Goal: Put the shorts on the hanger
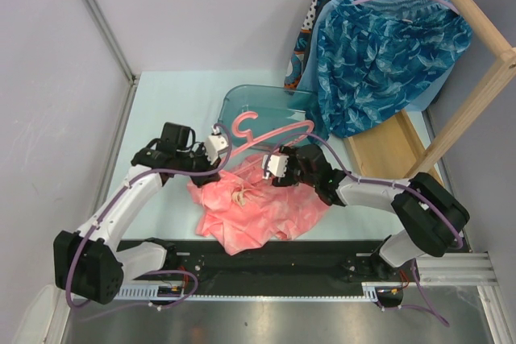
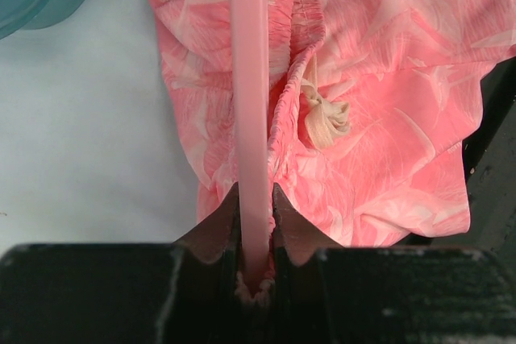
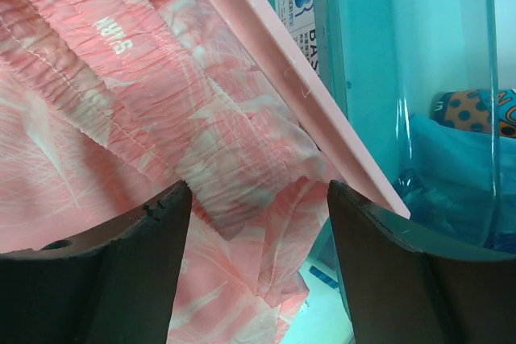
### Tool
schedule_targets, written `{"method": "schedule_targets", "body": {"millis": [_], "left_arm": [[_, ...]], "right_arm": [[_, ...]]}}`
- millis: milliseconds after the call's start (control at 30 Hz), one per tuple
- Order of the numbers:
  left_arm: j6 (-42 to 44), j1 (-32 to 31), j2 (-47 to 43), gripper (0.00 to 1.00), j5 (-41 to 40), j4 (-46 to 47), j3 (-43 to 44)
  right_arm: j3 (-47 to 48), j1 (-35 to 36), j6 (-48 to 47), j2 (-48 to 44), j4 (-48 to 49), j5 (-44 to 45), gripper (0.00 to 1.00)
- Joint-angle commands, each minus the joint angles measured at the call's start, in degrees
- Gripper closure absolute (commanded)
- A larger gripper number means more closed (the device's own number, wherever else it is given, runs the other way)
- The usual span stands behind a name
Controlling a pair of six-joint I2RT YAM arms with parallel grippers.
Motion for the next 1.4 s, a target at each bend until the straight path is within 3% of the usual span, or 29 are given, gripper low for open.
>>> {"method": "schedule_targets", "body": {"millis": [0,300,600,867,1067,1267,1367], "left_arm": [[-0.7,0.6,0.7,1.0,2.8,1.0,2.6],[-1.0,0.5,1.2,1.0,2.9,0.6,3.1],[-1.6,1.1,1.9,1.0,3.7,-0.1,4.1],[-1.9,2.1,2.4,1.0,4.4,0.0,4.5],[-2.8,3.7,3.0,1.0,6.6,-0.7,5.9],[-3.5,4.3,3.3,1.0,8.3,-0.8,6.8],[-3.2,4.4,2.9,1.0,8.1,-0.9,6.4]], "right_arm": [[0.5,-0.2,0.6,-0.5,3.9,-1.2,0.3],[0.4,-0.3,-1.5,3.7,13.6,1.8,0.5],[-0.1,0.4,-1.7,3.8,21.2,-3.3,0.45],[-0.1,1.5,-6.9,8.6,21.4,-4.8,0.56],[-0.1,1.4,-9.9,10.6,22.3,-4.2,0.53],[-0.1,1.5,-13.6,14.1,26.4,-2.0,0.41],[-0.1,1.7,-14.7,15.1,29.1,-0.2,0.4]]}}
